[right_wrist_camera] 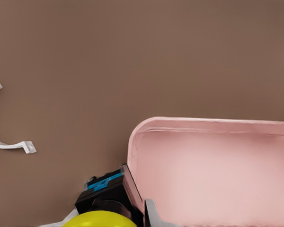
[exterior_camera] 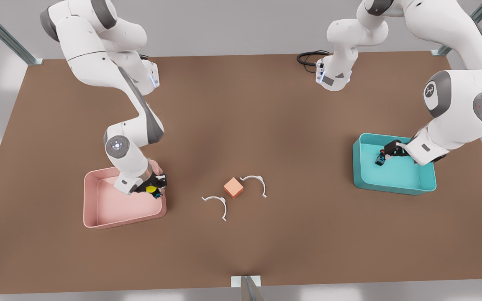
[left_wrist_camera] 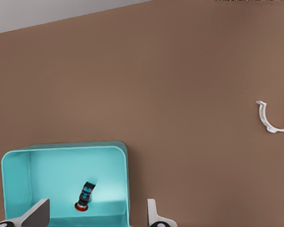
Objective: Place the red button in the blue storage box with the left arm, and place the yellow button in the pink storage box with the right arm
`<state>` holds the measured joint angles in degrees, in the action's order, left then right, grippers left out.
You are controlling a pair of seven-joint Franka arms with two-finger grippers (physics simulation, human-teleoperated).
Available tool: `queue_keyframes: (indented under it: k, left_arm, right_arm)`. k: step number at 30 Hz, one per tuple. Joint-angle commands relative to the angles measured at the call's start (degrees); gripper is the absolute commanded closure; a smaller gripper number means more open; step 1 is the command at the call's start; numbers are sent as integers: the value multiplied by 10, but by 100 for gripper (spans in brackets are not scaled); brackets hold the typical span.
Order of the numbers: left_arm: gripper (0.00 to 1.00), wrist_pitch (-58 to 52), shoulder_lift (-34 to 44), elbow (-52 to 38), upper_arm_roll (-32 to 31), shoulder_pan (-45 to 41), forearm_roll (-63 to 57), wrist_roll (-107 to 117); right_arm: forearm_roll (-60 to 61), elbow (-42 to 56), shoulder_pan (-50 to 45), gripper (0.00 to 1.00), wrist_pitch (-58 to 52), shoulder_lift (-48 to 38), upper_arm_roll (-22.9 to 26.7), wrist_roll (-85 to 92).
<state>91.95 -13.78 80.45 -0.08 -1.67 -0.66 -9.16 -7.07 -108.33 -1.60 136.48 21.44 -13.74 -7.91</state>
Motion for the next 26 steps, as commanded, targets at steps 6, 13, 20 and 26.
queue_keyframes:
  k: [6, 13, 20, 26]
  left_arm:
    - [0, -3, 1, 0, 0, 1, 0, 143]
    - [0, -3, 1, 0, 0, 1, 0, 142]
    - [0, -2, 1, -1, 0, 1, 0, 145]
    - [0, -2, 1, -1, 0, 0, 0, 143]
  right_arm:
    - [-1, -23, 74, 38, -97, 11, -3, 70]
    - [-3, 96, 76, 0, -108, 16, -5, 76]
    - [30, 189, 41, 0, -388, -112, 69, 62]
    - [38, 232, 34, 0, -402, -86, 70, 50]
